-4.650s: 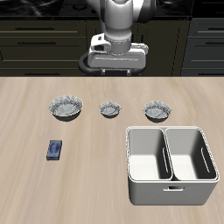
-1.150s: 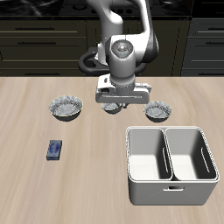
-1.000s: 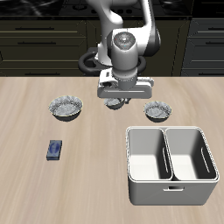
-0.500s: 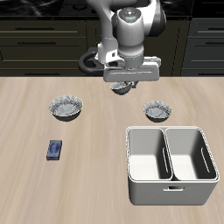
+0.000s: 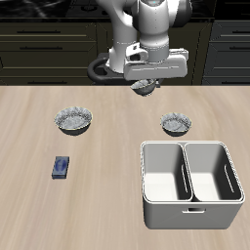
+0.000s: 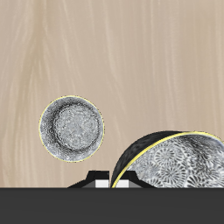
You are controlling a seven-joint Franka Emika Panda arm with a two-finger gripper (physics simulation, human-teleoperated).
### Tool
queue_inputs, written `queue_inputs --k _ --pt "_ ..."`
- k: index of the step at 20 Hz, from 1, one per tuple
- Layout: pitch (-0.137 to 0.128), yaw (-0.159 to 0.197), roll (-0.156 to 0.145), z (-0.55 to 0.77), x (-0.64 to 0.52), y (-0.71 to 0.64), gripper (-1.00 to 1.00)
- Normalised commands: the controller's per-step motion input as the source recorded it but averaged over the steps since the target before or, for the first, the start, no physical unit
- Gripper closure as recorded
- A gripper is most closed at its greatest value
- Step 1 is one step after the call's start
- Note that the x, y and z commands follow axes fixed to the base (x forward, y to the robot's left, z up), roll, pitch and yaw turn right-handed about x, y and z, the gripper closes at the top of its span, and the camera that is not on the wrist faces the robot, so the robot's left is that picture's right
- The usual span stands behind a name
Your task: Stack the smallest bowl on the middle-sized bowl
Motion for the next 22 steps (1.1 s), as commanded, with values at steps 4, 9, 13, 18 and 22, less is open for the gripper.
queue_inputs --k 4,9,13,18,22 --pt "0.006 -0.006 0.009 0.05 0.00 0.25 1.00" --pt "0.013 -0.007 -0.002 0.07 0.04 0.33 1.00" --pt "0.008 -0.028 -0.007 0.08 0.05 0.30 1.00" --pt "-0.022 0.004 0.016 0.11 0.01 0.38 1.00" --pt "-0.034 0.011 0.000 0.14 0.04 0.28 1.00"
